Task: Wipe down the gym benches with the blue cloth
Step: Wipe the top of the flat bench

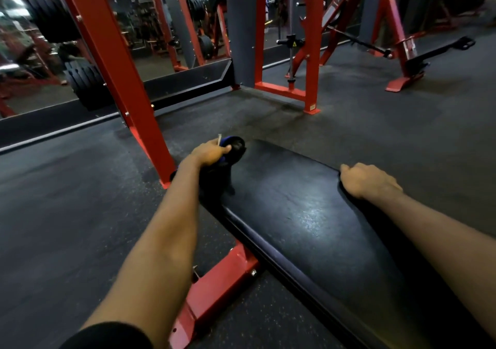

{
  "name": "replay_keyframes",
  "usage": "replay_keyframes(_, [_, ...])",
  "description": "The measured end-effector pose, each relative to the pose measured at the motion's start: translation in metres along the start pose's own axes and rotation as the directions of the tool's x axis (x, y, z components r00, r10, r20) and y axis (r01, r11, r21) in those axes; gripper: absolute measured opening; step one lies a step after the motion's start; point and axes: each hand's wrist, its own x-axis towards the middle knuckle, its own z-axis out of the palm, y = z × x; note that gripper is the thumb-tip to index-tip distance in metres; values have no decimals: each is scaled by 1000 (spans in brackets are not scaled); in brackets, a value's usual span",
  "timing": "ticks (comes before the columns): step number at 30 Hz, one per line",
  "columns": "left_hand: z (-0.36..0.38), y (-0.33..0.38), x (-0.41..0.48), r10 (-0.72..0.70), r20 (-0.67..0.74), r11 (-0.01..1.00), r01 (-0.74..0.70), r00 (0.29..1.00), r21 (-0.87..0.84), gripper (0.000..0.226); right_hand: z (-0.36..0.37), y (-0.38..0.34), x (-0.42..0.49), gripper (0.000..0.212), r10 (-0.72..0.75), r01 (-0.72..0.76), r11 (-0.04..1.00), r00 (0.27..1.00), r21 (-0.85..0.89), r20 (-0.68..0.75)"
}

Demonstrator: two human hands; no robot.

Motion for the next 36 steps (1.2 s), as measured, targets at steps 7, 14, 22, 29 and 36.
replay_keyframes(7, [6, -22, -5, -131, -109, 990, 137, 985, 43, 42, 0, -1, -2, 54, -30, 30, 1000, 999, -2, -16])
replay_keyframes(14, [36, 34, -75, 206, -293, 949, -116, 934, 294, 22, -6, -1, -11, 53, -34, 34, 999, 999, 35, 1])
replay_keyframes(22, [29, 18, -121, 39, -545, 775, -370, 838, -513, 37, -20, -72, -41, 22, -342, 444, 893, 774, 72, -533])
replay_keyframes(29, [36, -46, -96, -545, -502, 689, 18, 672, -724, 23, 39, -214, -70, 111, -302, 309, 951, 941, -26, 152])
replay_keyframes(36, [28, -37, -72, -627, -272, 664, 318, 730, -676, 36, 29, -238, 67, 72, -715, 752, 660, 630, -6, 304])
